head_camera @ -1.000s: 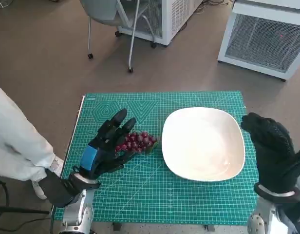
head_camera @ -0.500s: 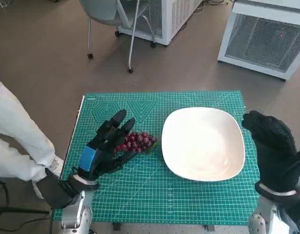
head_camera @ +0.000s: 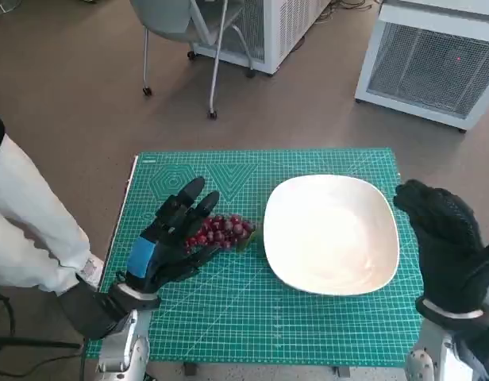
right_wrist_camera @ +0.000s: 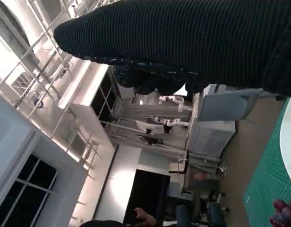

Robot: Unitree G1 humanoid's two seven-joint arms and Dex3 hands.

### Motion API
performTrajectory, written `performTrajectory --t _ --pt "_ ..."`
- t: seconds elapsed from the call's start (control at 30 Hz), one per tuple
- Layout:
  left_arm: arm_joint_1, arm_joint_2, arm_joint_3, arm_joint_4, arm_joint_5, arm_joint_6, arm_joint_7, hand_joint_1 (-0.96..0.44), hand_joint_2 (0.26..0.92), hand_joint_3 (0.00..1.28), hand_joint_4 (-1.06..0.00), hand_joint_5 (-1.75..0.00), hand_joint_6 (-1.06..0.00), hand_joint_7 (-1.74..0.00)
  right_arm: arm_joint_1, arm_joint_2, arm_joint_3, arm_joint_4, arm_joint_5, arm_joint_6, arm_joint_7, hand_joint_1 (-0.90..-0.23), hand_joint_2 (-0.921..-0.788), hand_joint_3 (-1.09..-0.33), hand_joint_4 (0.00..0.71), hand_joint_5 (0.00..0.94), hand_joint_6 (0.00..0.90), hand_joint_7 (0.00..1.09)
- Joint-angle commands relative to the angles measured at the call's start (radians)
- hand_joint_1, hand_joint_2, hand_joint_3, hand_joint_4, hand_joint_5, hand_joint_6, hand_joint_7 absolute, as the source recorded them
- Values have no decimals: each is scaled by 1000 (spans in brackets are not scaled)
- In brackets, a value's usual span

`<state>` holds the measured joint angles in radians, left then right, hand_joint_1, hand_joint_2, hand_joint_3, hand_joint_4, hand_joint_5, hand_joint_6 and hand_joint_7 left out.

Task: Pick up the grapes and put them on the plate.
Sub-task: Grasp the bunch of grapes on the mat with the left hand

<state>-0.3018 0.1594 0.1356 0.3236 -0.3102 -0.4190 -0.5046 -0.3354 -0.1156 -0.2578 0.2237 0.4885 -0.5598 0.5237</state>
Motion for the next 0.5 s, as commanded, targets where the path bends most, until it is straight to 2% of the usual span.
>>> performTrajectory --t 0.03,0.17,0.27,0.37,0.5 --pt "7 40 -7 -46 92 -15 46 -111 920 169 -311 0 -286 -156 25 0 -1 -3 -5 16 -10 -409 -921 -554 577 193 307 729" --pt "3 120 -27 -89 325 -44 153 -210 901 90 -238 0 -240 -125 23 -1 -3 1 -9 14 -9 -406 -921 -554 577 187 306 729" --pt "3 170 -42 -142 475 -25 215 -282 880 49 -164 0 -201 -97 21 -2 -4 4 -9 14 -8 -406 -921 -554 577 184 306 729" --pt "3 218 -63 -214 618 32 251 -336 849 21 -79 1 -163 -70 18 -3 -5 8 -7 15 -6 -406 -921 -554 578 181 306 729" --pt "-1 256 -98 -295 775 143 263 -366 802 5 -18 1 -127 -44 14 -4 -6 14 -5 14 -3 -406 -921 -554 579 178 305 730"
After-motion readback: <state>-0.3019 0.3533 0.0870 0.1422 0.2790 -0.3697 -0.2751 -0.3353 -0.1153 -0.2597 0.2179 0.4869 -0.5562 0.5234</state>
